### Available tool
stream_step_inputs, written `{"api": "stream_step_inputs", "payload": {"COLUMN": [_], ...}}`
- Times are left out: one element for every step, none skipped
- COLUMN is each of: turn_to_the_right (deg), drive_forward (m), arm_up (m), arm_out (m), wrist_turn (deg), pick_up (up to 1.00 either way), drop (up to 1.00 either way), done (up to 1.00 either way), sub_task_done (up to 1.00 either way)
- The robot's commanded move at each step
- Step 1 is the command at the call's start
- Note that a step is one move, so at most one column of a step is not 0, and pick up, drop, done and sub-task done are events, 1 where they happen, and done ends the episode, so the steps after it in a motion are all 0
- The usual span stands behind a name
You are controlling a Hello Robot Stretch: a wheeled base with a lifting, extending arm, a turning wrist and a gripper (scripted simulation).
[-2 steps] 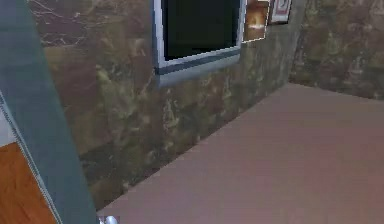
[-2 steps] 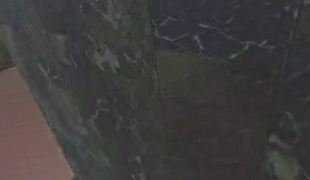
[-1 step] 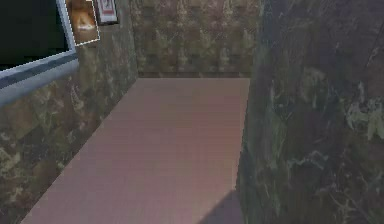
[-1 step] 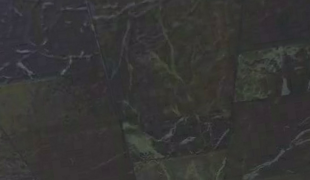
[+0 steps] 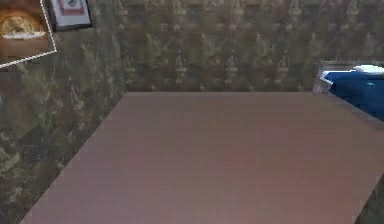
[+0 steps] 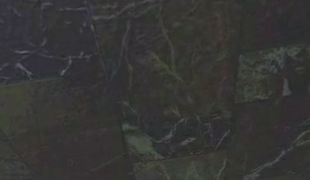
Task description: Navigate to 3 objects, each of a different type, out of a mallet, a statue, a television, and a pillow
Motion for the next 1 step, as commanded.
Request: {"api": "stream_step_inputs", "payload": {"turn_to_the_right": [0.0], "drive_forward": [0.55], "arm_up": [0.00], "arm_out": [0.00], "wrist_turn": [0.0], "pick_up": [0.00], "drop": [0.00], "done": [0.00], "sub_task_done": [0.00]}}
